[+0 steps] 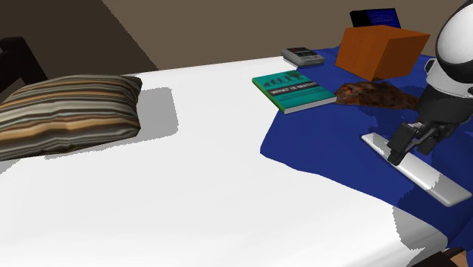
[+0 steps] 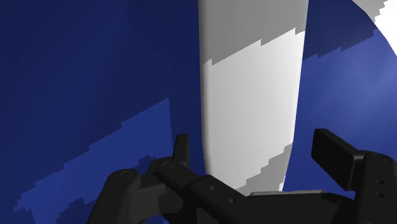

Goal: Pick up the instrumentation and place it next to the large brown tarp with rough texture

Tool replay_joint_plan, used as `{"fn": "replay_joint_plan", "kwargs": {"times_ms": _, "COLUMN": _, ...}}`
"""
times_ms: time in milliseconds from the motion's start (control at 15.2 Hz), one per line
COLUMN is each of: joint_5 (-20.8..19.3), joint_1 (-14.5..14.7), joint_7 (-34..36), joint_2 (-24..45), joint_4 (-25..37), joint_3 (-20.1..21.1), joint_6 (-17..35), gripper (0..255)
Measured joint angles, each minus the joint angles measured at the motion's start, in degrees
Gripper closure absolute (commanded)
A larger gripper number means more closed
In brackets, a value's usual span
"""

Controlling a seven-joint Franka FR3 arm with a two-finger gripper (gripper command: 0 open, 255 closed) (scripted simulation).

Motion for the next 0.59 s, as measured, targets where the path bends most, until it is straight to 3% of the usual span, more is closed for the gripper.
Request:
{"fn": "replay_joint_plan", "kwargs": {"times_ms": 264, "joint_5": 0.0, "joint_1": 0.0, "joint_7": 0.1, "joint_2": -0.6, "joint_4": 0.3, "joint_3": 0.1, "joint_6": -0.9, "gripper": 0}}
{"fn": "replay_joint_plan", "kwargs": {"times_ms": 594, "joint_5": 0.0, "joint_1": -0.2, "joint_7": 0.3, "joint_2": -4.9, "joint_4": 3.6, "joint_3": 1.1, "joint_6": -8.4, "gripper": 0}}
